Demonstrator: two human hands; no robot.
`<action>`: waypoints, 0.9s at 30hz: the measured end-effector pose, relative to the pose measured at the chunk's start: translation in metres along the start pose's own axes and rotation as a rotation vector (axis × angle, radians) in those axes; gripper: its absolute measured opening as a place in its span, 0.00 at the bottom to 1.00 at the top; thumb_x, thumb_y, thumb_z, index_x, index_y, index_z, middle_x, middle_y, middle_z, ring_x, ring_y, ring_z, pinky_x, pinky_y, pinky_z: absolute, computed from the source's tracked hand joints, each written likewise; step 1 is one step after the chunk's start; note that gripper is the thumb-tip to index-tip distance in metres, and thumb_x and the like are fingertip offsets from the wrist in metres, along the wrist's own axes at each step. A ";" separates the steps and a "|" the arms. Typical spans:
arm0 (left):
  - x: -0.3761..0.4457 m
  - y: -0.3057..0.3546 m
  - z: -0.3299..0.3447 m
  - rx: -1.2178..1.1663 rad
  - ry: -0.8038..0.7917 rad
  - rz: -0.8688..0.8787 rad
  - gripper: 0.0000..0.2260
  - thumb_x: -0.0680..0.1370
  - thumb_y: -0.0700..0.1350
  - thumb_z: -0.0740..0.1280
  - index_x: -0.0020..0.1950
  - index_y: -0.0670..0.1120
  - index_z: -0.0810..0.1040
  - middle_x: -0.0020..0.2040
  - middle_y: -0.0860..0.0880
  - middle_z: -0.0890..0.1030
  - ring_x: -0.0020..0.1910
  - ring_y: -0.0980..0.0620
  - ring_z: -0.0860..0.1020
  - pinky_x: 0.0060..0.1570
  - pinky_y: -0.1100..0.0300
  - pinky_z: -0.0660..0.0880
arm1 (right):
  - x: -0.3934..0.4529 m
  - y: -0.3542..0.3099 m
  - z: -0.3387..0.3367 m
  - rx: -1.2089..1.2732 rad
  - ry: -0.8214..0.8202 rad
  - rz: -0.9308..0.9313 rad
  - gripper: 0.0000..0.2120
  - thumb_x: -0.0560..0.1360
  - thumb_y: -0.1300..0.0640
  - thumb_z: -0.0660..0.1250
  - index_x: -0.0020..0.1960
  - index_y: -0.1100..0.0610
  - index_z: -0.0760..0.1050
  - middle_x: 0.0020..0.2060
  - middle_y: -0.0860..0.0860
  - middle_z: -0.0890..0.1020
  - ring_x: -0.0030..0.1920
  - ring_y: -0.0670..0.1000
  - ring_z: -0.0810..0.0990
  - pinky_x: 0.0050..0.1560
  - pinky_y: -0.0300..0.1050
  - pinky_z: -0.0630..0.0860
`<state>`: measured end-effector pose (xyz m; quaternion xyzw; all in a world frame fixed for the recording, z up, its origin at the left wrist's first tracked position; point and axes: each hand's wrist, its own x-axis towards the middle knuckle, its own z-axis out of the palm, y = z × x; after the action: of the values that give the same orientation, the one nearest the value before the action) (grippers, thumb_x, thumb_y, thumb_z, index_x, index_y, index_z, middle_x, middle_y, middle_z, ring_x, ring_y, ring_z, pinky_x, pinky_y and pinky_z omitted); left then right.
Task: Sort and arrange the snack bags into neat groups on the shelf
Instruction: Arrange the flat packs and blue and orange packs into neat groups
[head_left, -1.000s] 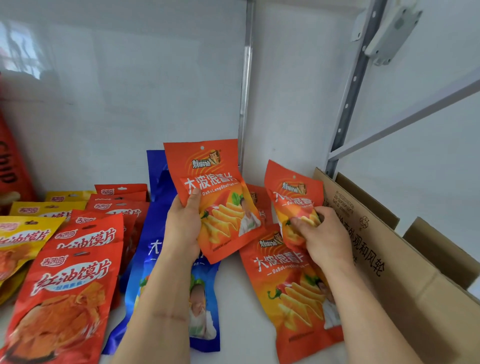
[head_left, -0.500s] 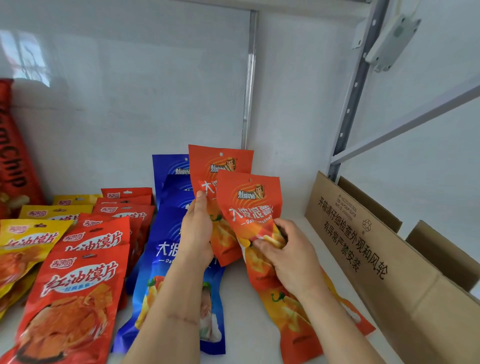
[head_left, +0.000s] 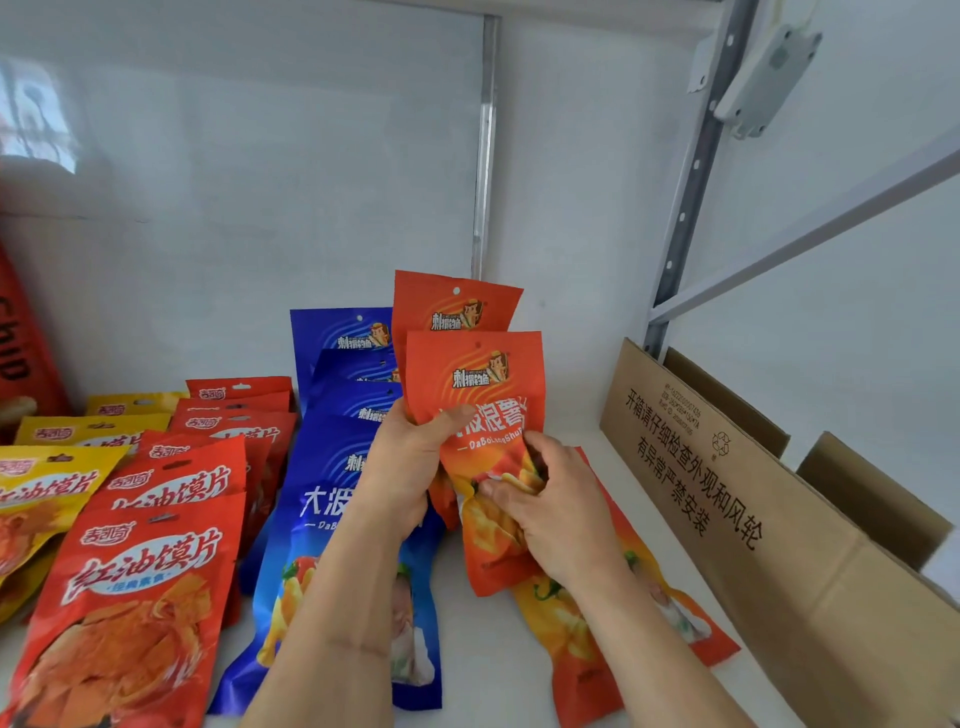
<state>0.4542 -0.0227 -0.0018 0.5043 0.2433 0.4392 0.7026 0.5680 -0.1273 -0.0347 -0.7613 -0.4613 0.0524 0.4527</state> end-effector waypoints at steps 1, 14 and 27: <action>0.001 -0.001 -0.001 0.016 0.009 -0.011 0.14 0.76 0.40 0.73 0.61 0.43 0.79 0.51 0.44 0.87 0.48 0.46 0.86 0.44 0.51 0.84 | -0.001 0.001 -0.001 0.032 -0.007 0.010 0.34 0.66 0.34 0.72 0.68 0.42 0.69 0.57 0.43 0.76 0.60 0.46 0.75 0.62 0.50 0.75; 0.006 0.005 -0.015 -0.062 0.163 0.003 0.06 0.80 0.42 0.70 0.56 0.47 0.80 0.45 0.47 0.88 0.42 0.47 0.87 0.40 0.51 0.83 | -0.017 0.046 -0.040 -0.548 -0.041 0.424 0.37 0.73 0.27 0.52 0.71 0.51 0.66 0.67 0.54 0.73 0.67 0.58 0.70 0.64 0.54 0.67; 0.007 0.010 -0.023 -0.119 0.268 0.105 0.05 0.80 0.44 0.70 0.55 0.51 0.79 0.50 0.48 0.86 0.46 0.46 0.86 0.43 0.51 0.82 | -0.011 0.057 -0.057 -0.162 0.234 0.378 0.16 0.76 0.40 0.66 0.52 0.52 0.76 0.47 0.50 0.84 0.50 0.57 0.81 0.46 0.47 0.74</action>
<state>0.4360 -0.0040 -0.0004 0.4105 0.2820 0.5523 0.6686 0.6274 -0.1815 -0.0466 -0.8689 -0.2576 0.0105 0.4226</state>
